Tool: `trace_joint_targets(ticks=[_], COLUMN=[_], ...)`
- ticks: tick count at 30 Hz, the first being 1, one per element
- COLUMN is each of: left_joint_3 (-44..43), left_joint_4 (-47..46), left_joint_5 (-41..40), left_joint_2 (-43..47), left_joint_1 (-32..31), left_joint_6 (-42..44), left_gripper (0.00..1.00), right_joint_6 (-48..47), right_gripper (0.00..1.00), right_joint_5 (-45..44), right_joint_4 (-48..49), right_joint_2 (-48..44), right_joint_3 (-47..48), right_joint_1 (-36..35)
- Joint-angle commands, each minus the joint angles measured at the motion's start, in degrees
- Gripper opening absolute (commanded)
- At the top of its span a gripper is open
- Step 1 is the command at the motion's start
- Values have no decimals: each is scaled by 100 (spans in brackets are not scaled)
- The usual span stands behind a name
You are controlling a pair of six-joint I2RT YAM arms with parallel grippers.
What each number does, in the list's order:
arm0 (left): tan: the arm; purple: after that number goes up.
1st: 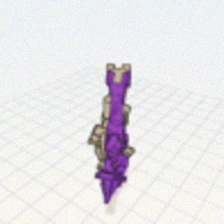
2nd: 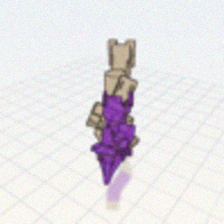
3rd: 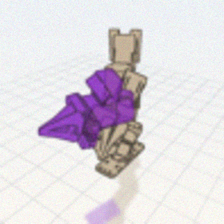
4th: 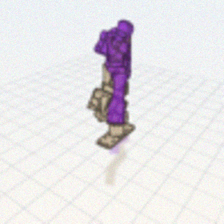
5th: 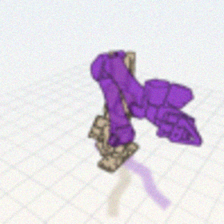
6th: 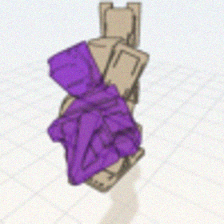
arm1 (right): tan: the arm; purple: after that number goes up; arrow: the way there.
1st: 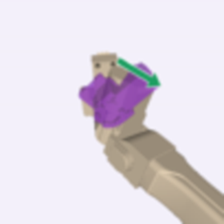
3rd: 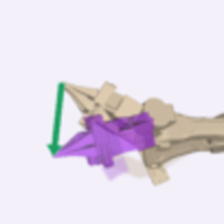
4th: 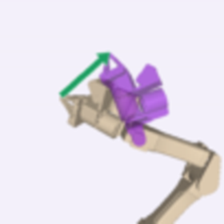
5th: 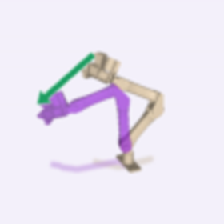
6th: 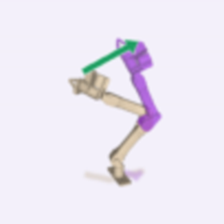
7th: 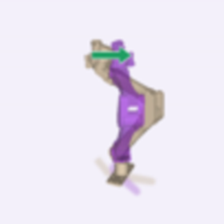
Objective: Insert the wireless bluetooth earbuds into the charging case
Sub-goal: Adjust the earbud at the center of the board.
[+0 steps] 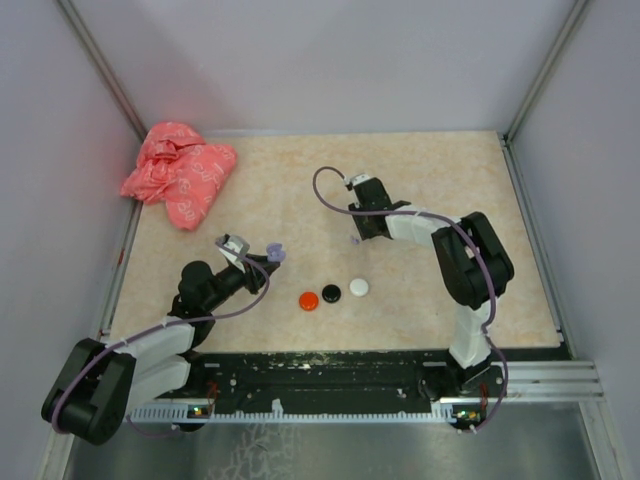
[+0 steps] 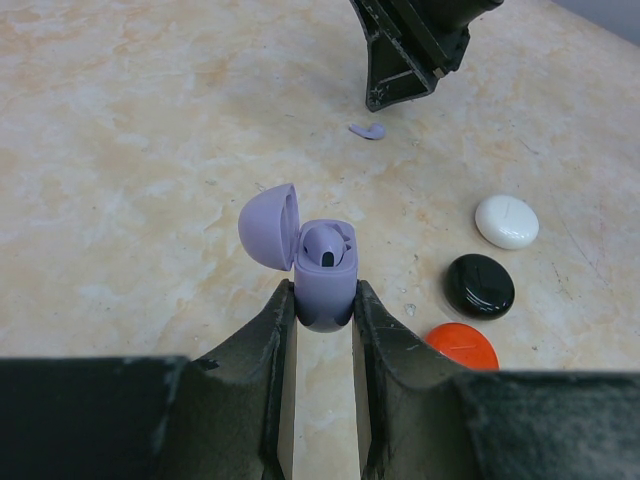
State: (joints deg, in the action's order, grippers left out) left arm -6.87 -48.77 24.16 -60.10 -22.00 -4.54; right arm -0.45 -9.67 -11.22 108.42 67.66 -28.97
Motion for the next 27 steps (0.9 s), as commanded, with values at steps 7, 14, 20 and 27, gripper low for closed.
trace_joint_targets(ticks=[7, 14, 20, 27], left_joint_3=[-108, -91, -102, -103], left_joint_4=[-138, -141, -135, -102], left_joint_5=[178, 194, 179, 176], left_joint_2=[13, 51, 56, 98], left_joint_1=[38, 51, 47, 51], left_joint_6=[-91, -125, -101, -87], left_gripper=[0, 0, 0, 0], right_joint_6=[239, 317, 321, 297], right_gripper=[35, 38, 40, 40], right_joint_5=[367, 540, 545, 317], right_joint_4=[6, 64, 101, 153], right_joint_2=[-905, -916, -654, -472], right_joint_3=[-500, -679, -510, -402], right_joint_1=[-47, -283, -381, -381])
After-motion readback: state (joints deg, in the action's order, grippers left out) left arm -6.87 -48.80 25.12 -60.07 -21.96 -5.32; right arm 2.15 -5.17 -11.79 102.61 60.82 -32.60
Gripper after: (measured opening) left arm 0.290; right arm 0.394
